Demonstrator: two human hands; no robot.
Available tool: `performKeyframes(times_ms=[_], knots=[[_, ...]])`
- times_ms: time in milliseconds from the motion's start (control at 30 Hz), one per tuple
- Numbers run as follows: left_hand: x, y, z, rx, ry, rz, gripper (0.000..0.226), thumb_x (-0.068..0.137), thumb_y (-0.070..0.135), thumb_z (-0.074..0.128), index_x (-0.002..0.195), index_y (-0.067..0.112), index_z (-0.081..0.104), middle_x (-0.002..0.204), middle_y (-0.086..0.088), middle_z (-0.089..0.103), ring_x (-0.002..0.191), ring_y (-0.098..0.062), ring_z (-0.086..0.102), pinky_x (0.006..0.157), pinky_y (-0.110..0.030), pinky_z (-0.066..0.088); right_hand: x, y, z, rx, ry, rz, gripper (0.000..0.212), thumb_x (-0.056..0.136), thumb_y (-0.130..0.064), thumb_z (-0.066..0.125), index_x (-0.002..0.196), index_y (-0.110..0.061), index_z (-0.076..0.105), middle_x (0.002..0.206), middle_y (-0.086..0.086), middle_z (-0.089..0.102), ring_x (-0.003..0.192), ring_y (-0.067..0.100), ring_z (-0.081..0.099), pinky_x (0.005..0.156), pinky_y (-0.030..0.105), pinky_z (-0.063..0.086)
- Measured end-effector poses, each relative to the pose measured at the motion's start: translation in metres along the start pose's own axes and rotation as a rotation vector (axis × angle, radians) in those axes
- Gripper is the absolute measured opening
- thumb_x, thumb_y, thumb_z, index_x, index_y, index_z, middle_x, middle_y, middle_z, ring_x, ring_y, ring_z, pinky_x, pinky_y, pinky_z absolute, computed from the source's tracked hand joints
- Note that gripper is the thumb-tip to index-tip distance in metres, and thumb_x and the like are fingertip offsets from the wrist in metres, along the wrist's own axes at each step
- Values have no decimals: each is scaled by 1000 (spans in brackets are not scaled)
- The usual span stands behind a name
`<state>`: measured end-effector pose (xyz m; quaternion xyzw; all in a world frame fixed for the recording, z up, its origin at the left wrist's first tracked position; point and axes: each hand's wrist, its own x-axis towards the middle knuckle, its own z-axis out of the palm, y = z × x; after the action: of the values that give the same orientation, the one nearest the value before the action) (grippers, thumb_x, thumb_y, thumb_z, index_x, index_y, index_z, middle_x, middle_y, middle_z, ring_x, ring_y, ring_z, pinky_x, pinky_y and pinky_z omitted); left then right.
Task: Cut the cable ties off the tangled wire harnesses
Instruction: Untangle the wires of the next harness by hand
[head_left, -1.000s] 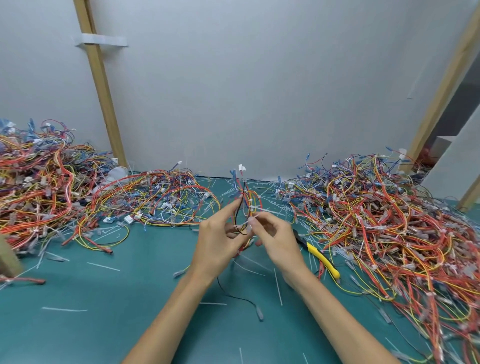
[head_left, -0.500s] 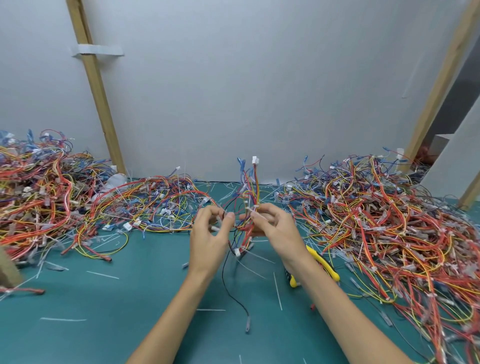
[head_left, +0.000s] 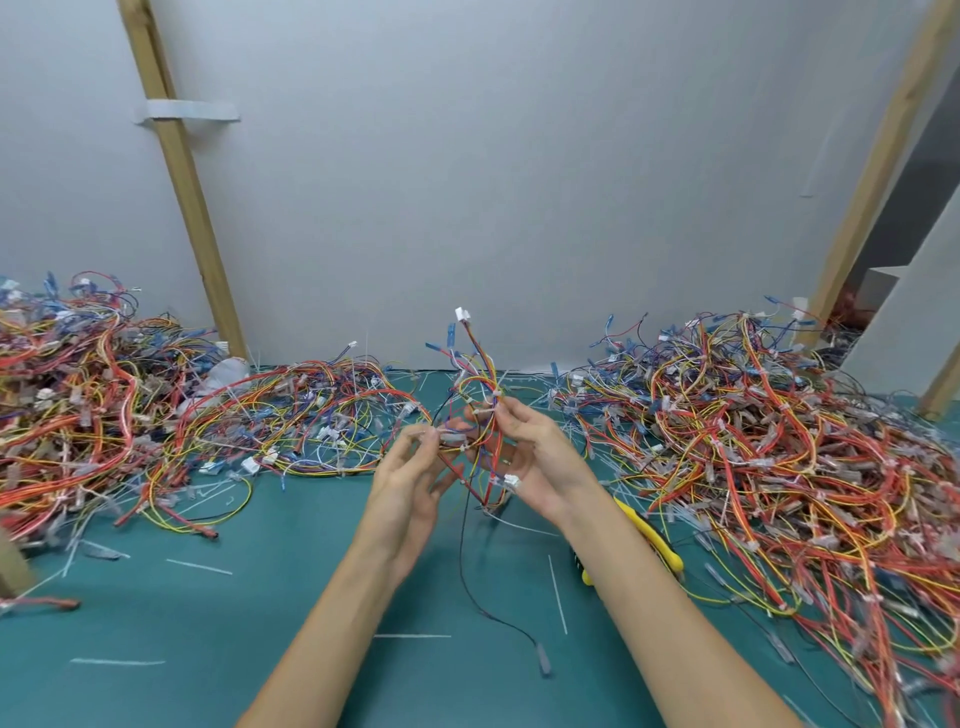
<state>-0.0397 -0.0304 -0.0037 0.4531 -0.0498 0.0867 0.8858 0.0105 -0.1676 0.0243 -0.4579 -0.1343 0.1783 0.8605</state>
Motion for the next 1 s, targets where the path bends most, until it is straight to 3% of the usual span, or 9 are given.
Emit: performKeyframes(times_ms=[100, 200, 467, 567, 633, 700, 800, 867, 1000], knots=[[2, 0, -5, 4, -32, -13, 19, 86, 21, 56, 104, 19, 62, 104, 0, 72, 92, -17, 69, 86, -31, 51, 1, 0, -2, 32, -33, 16, 11, 90, -12, 57, 98, -5, 61, 98, 11, 73, 83, 20, 73, 70, 34, 60], [4, 4, -11, -33, -43, -87, 35, 88, 30, 55, 122, 25, 63, 113, 0, 71, 103, -16, 65, 86, -35, 51, 1, 1, -3, 38, -24, 18, 9, 92, -12, 56, 96, -7, 62, 98, 8, 74, 81, 19, 73, 69, 34, 60], [10, 2, -26, -59, 70, -77, 46, 86, 36, 54, 127, 18, 63, 115, -3, 70, 109, -22, 66, 95, -45, 49, -1, -4, -4, 73, -11, 3, 14, 85, -15, 60, 95, -5, 63, 96, 10, 73, 80, 20, 73, 67, 32, 60], [14, -6, -29, 28, 103, -44, 31, 99, 28, 43, 120, 16, 61, 114, -6, 70, 106, -25, 69, 89, -40, 49, -1, -8, -6, 103, 11, 3, 19, 83, -15, 62, 98, -4, 64, 103, 15, 71, 81, 21, 72, 69, 32, 60], [14, -12, -30, 172, 10, -41, 33, 101, 28, 37, 119, 17, 61, 121, -6, 69, 113, -23, 65, 91, -38, 45, -2, -10, -7, 98, 16, 9, 14, 87, -15, 59, 92, -8, 70, 98, 11, 73, 79, 19, 72, 66, 29, 59], [15, -19, -26, 302, -144, -79, 38, 100, 32, 37, 124, 16, 62, 125, -4, 67, 121, -18, 60, 96, -35, 43, -2, -12, -8, 82, 16, 9, 26, 95, -15, 53, 84, -11, 76, 92, 8, 75, 75, 16, 72, 61, 25, 57], [19, -29, -12, 420, -210, -196, 32, 98, 23, 42, 116, 13, 66, 114, -3, 72, 123, -23, 59, 89, -26, 49, -1, -13, -8, 107, 1, -2, 21, 100, -11, 46, 103, -4, 65, 93, 9, 75, 74, 18, 72, 61, 28, 59], [17, -30, -8, 480, -231, -205, 29, 96, 23, 43, 109, 16, 68, 103, -2, 76, 118, -25, 62, 83, -24, 51, 0, -15, -8, 105, 9, -13, 18, 101, -9, 44, 107, -2, 60, 94, 10, 75, 75, 18, 72, 65, 27, 60], [4, -24, -7, 478, -317, -192, 41, 89, 34, 44, 113, 11, 67, 100, -14, 75, 98, -26, 68, 91, -38, 49, 0, -20, -10, 139, 33, -35, 18, 102, -3, 41, 107, 3, 58, 91, 13, 72, 75, 17, 72, 61, 25, 57]])
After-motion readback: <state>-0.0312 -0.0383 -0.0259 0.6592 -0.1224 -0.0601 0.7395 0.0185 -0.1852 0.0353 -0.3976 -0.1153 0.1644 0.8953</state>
